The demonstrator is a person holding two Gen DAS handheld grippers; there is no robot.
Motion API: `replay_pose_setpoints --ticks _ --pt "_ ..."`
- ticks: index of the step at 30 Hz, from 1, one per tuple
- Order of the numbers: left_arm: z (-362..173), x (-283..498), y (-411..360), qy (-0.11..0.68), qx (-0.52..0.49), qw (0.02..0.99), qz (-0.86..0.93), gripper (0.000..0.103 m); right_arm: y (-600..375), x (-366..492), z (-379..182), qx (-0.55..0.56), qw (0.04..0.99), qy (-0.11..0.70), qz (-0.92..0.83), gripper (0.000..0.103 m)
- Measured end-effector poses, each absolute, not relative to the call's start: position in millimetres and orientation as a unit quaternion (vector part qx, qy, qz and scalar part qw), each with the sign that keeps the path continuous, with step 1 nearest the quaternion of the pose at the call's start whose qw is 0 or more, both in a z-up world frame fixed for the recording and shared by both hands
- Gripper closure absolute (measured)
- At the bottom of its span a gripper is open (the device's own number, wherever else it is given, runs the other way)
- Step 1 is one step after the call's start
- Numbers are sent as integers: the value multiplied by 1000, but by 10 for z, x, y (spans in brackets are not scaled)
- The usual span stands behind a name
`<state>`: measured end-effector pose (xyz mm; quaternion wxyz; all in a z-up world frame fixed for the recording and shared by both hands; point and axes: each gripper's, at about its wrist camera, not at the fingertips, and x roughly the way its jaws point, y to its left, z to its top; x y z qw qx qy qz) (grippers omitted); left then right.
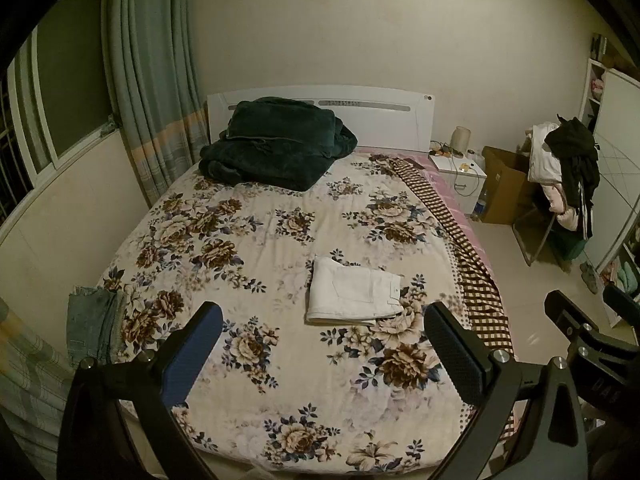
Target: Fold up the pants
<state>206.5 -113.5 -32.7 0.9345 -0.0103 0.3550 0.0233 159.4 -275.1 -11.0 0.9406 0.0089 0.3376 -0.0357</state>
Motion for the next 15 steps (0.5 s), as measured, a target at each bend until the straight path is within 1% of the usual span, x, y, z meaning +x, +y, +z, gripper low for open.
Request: replay_pose_setpoints --ticks 15 --pt "-324 2079 -1124 355 -10 934 23 0 -2729 1608 -117 10 940 339 -31 0"
